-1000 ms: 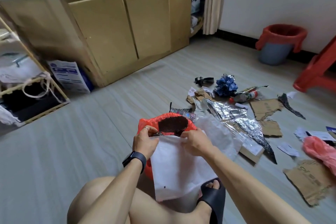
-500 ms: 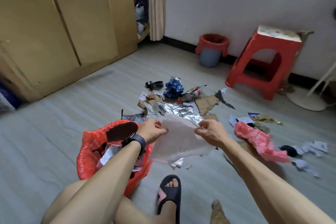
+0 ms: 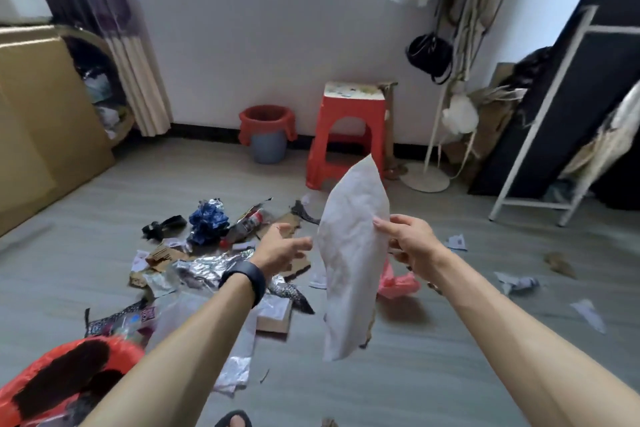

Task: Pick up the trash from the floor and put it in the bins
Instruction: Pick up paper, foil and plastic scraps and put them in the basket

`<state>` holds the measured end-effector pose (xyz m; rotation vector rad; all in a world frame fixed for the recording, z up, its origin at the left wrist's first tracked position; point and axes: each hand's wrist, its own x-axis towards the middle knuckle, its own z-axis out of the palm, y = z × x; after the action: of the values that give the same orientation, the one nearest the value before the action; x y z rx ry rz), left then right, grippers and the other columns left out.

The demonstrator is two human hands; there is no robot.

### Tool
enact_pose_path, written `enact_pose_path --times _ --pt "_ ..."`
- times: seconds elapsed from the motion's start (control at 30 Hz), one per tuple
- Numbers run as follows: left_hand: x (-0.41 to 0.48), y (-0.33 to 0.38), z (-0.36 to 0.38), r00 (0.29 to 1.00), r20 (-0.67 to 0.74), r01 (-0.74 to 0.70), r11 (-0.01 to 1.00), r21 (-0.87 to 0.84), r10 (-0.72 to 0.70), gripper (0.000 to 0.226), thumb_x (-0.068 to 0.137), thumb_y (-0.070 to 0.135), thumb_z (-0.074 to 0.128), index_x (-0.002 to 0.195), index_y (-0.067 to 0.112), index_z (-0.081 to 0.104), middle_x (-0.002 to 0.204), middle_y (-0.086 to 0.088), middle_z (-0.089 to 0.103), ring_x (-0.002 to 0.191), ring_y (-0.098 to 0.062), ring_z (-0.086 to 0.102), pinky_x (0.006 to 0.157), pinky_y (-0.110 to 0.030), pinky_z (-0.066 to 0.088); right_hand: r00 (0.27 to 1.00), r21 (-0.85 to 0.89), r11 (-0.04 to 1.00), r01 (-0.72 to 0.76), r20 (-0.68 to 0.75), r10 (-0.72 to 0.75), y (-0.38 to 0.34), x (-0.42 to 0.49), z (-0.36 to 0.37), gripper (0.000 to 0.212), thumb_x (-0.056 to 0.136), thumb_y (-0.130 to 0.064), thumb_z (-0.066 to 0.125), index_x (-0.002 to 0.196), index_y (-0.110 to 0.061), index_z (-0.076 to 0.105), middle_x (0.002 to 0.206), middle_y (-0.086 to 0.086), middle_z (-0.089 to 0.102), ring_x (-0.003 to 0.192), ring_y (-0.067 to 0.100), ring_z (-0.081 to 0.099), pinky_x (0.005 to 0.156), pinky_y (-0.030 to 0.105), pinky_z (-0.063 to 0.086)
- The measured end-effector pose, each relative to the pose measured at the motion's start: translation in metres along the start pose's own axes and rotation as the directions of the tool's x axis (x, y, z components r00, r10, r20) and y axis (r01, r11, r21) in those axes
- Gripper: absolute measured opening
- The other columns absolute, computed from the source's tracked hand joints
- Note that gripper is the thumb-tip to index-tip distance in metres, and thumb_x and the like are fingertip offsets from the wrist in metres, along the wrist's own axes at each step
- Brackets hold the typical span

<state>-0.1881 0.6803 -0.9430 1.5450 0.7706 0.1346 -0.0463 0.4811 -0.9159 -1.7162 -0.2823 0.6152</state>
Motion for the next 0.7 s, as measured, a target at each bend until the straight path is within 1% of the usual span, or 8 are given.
enact_pose_path --times 0.1,0.2,0.23,0.37,0.47,0.53,0.63,0.7 --pt "0.004 0.003 0.031 0.997 0.055 0.055 0.998 0.015 -0.056 0.071 0.089 0.029 0.069 0.146 0.012 0.030 0.115 -0.010 0.058 0.102 -0.024 0.056 0.081 -0.036 0.045 0.999 0.130 0.991 -0.040 0.012 0.039 0.005 -0.001 -0.027 0.020 0.087 -0.029 0.074 0.101 -0.014 0.070 0.071 -0.006 0.065 0.049 0.007 0.046 0.047 0.023 0.030" --pt "0.003 0.004 0.053 0.981 0.149 0.116 0.991 0.067 -0.125 0.084 0.085 0.047 0.068 0.149 0.014 0.025 0.141 -0.019 0.048 0.125 -0.033 0.051 0.100 -0.049 0.041 0.998 0.256 0.965 -0.059 0.011 0.058 0.008 0.003 -0.042 0.013 0.089 -0.028 0.071 0.099 -0.021 0.067 0.068 -0.009 0.058 0.045 0.004 0.045 0.041 0.020 0.030" --pt "0.004 0.004 0.058 0.975 0.169 0.130 0.988 0.083 -0.143 0.085 0.083 0.052 0.067 0.148 0.014 0.027 0.141 -0.021 0.048 0.126 -0.035 0.050 0.102 -0.050 0.040 0.998 0.299 0.952 -0.061 0.014 0.060 0.007 0.003 -0.045 0.011 0.089 -0.028 0.071 0.097 -0.022 0.066 0.070 -0.008 0.057 0.046 0.005 0.044 0.041 0.020 0.029" --pt "0.007 0.005 0.074 0.944 0.253 0.204 0.977 0.066 -0.214 0.065 0.093 0.059 0.050 0.139 0.015 0.036 0.126 -0.014 0.063 0.118 -0.029 0.058 0.107 -0.049 0.040 0.998 0.397 0.916 -0.062 0.039 0.051 0.008 -0.001 -0.059 0.008 0.089 -0.027 0.070 0.091 -0.023 0.064 0.075 -0.003 0.054 0.058 0.010 0.041 0.050 0.024 0.027" --pt "0.006 0.006 0.083 0.907 0.338 0.269 0.963 -0.008 -0.251 0.050 0.095 0.057 0.047 0.128 0.021 0.037 0.109 -0.013 0.071 0.104 -0.032 0.067 0.097 -0.049 0.050 0.998 0.421 0.905 -0.055 0.037 0.043 0.009 -0.004 -0.065 0.006 0.089 -0.028 0.070 0.087 -0.024 0.066 0.079 -0.003 0.058 0.064 0.012 0.046 0.054 0.026 0.028" --pt "0.006 0.002 0.086 0.850 0.423 0.336 0.942 0.021 -0.313 0.057 0.093 0.062 0.047 0.132 0.023 0.034 0.104 -0.014 0.072 0.099 -0.035 0.068 0.086 -0.047 0.054 0.999 0.422 0.906 -0.045 0.025 0.038 0.010 -0.006 -0.069 0.006 0.089 -0.030 0.069 0.089 -0.025 0.066 0.081 -0.003 0.060 0.066 0.011 0.048 0.055 0.026 0.027" --pt "0.007 -0.004 0.090 0.749 0.543 0.394 0.914 0.094 -0.379 0.074 0.085 0.069 0.053 0.136 0.017 0.039 0.096 -0.015 0.072 0.101 -0.036 0.068 0.081 -0.045 0.054 0.999 0.401 0.915 -0.030 0.025 0.022 0.010 -0.010 -0.074 0.007 0.091 -0.033 0.067 0.093 -0.026 0.066 0.087 -0.003 0.061 0.074 0.012 0.051 0.056 0.026 0.027" --pt "0.006 -0.003 0.095 0.786 0.523 0.347 0.935 0.068 -0.330 0.061 0.089 0.056 0.059 0.127 0.010 0.051 0.089 -0.012 0.071 0.086 -0.028 0.069 0.071 -0.034 0.054 1.000 0.390 0.920 -0.030 0.009 0.029 0.009 -0.013 -0.075 0.008 0.092 -0.032 0.066 0.098 -0.026 0.067 0.086 -0.005 0.063 0.072 0.011 0.052 0.059 0.027 0.028"
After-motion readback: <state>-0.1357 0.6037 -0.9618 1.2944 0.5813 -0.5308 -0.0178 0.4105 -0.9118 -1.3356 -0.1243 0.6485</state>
